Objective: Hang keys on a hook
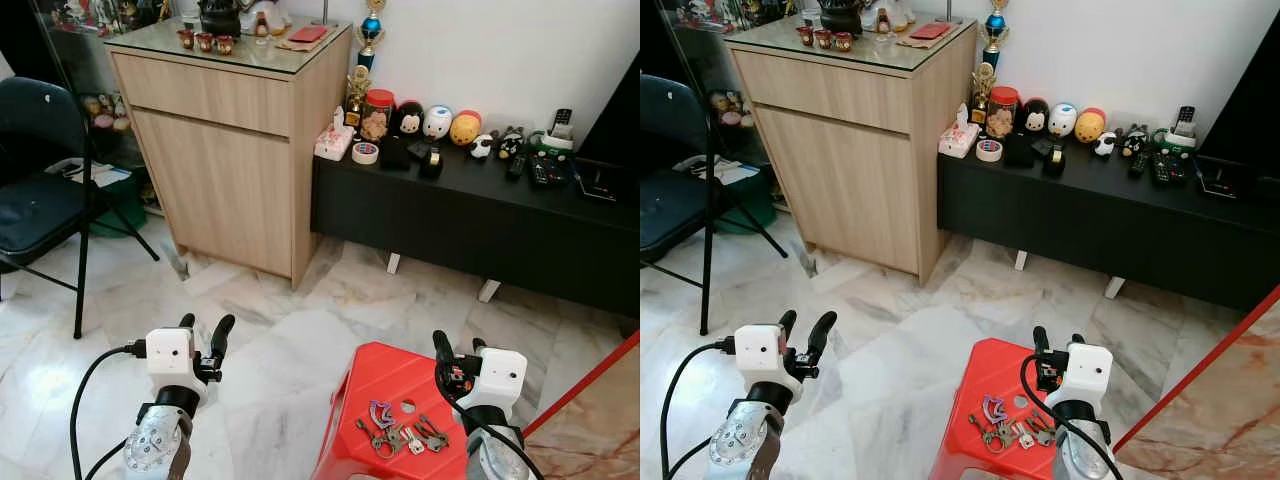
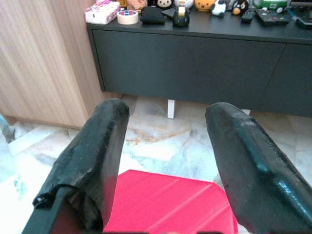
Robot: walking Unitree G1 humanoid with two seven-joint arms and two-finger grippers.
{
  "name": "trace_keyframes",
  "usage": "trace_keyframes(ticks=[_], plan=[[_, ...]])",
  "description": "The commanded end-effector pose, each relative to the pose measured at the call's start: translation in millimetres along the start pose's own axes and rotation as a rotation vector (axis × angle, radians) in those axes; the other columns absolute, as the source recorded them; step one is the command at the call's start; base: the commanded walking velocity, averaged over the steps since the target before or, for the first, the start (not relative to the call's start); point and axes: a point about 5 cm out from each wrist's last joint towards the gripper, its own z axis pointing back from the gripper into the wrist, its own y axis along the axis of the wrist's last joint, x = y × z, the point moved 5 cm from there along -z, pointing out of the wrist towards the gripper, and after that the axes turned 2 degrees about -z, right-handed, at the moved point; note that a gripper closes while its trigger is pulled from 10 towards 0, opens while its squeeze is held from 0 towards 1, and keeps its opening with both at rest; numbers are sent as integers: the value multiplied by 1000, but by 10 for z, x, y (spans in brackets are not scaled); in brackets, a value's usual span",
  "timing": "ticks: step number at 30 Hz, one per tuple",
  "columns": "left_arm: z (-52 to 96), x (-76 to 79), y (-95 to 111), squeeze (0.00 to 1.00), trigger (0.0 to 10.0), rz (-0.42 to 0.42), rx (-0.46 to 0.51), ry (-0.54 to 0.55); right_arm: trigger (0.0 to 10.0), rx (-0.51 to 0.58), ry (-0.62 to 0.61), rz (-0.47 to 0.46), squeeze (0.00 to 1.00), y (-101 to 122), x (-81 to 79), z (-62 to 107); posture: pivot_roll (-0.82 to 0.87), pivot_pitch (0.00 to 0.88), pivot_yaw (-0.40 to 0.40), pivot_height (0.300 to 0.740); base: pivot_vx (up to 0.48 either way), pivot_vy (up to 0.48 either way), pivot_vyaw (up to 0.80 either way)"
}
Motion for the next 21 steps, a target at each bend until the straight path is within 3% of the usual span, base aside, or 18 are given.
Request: trace_keyframes(ticks=[1,11,21], plan=[[-10,35,-6,0,10000,15,-9,-10,10000,9,-10,20,0,38,24,7,11,0,-59,730,0,0,0],[-6,15,0,0,10000,13,-7,-6,10000,-5,-23,27,0,34,67,-17,11,0,-61,675,0,0,0],[-11,19,-2,0,10000,13,-10,-5,10000,28,-12,24,0,89,50,-13,11,0,-63,671,0,0,0]])
